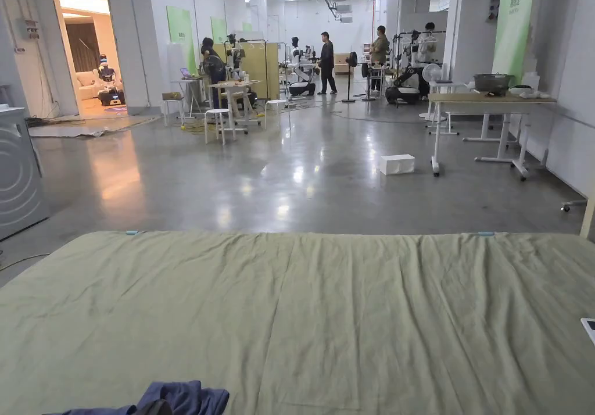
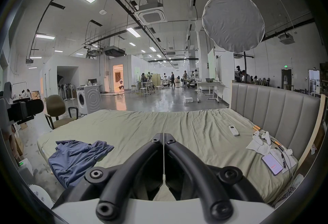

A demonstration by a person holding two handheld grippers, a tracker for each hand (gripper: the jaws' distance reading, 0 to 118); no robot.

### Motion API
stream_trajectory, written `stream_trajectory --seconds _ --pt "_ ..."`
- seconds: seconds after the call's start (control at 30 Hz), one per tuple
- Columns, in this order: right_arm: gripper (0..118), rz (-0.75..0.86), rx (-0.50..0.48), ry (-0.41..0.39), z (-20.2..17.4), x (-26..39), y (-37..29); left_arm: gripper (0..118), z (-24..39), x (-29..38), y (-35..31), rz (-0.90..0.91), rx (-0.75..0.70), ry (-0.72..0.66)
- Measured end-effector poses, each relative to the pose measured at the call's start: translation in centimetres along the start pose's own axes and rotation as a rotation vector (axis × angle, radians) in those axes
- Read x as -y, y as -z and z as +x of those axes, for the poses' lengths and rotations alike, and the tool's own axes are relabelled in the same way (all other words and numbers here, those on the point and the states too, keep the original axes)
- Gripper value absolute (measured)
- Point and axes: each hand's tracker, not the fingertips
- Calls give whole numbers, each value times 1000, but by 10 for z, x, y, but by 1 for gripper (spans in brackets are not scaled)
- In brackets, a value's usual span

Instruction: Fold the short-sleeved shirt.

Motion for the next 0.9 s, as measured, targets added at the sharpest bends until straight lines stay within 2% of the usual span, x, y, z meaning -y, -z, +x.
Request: stream_trajectory --seconds 0.23,0.37,0.43,0.53,0.6,0.63,0.67,0.7,0.73,0.77,0.9 --pt "1 -21 -9 41 4 7 -2 1 -25 0 -3 -71 -106 95" --pt "1 -62 -26 70 7 18 3 1 -72 7 7 -147 -146 -13" --pt "1 -124 -47 116 7 26 9 1 -99 10 20 -185 -192 1" --pt "1 -136 -58 85 3 35 17 1 -135 23 55 -333 -272 39" --pt "1 -162 -68 78 -1 41 22 18 -161 42 85 -442 -260 -5" --pt "1 -177 -75 77 -1 44 25 33 -172 56 98 -474 -248 -8" --pt "1 -195 -76 73 -2 47 27 57 -180 71 110 -508 -253 18" --pt "1 -209 -72 66 -4 50 29 74 -187 85 122 -543 -260 30" --pt "1 -224 -68 57 -6 53 30 86 -194 101 137 -608 -260 28" --pt "1 -238 -66 49 -7 57 32 91 -201 116 150 -660 -237 1" --pt "1 -320 -58 47 -8 68 37 91 -230 181 189 -801 -291 -173"
